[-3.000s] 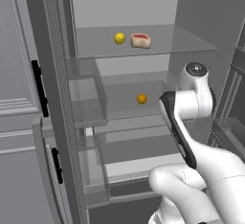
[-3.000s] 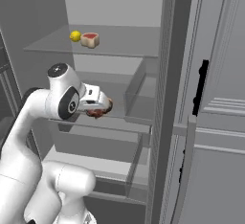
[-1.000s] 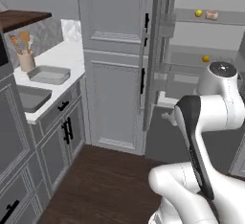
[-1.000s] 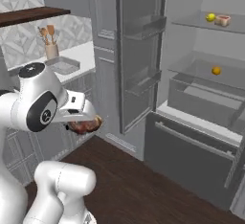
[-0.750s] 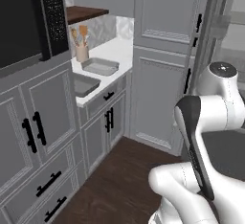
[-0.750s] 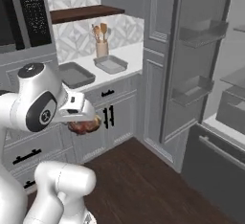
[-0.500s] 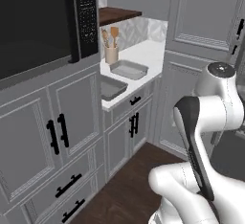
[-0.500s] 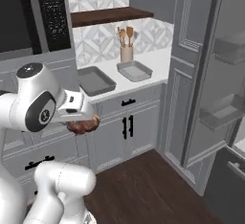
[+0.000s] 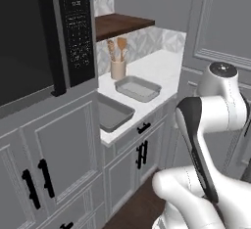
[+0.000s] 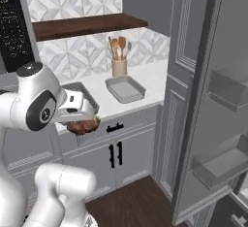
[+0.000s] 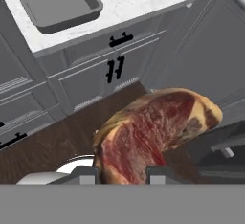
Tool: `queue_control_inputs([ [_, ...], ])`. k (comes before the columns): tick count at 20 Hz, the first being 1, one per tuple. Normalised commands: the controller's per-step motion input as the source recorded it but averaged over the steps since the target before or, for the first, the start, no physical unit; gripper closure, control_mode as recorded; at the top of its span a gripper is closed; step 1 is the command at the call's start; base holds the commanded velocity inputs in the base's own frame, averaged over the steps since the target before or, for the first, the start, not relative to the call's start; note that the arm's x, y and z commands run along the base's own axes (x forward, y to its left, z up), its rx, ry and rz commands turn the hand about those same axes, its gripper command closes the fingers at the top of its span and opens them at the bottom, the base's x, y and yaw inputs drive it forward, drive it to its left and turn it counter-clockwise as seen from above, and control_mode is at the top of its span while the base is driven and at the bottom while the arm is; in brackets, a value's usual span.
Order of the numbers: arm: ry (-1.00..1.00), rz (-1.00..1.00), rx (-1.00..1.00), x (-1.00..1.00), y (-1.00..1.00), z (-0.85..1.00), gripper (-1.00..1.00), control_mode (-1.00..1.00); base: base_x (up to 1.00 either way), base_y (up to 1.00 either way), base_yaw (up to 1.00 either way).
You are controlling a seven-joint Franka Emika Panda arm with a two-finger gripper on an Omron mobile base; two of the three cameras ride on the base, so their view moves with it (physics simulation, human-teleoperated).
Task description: Place one lemon and one steak in each tupperware on the nearby counter, to pack two identical lunches.
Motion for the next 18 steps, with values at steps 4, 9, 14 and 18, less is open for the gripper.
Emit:
queue_control_inputs([
  [4,0.00,0.00,0.00,0.00,0.00,0.00,1.00,1.00,0.99,-0.08,-0.04],
  [9,0.00,0.00,0.00,0.00,0.00,0.00,1.00,1.00,0.85,0.35,-0.02],
  [14,0.00,0.00,0.00,0.00,0.00,0.00,1.00,1.00,0.14,0.02,0.00],
  [18,0.00,0.00,0.00,0.00,0.00,0.00,1.00,1.00,0.11,0.00,0.01],
])
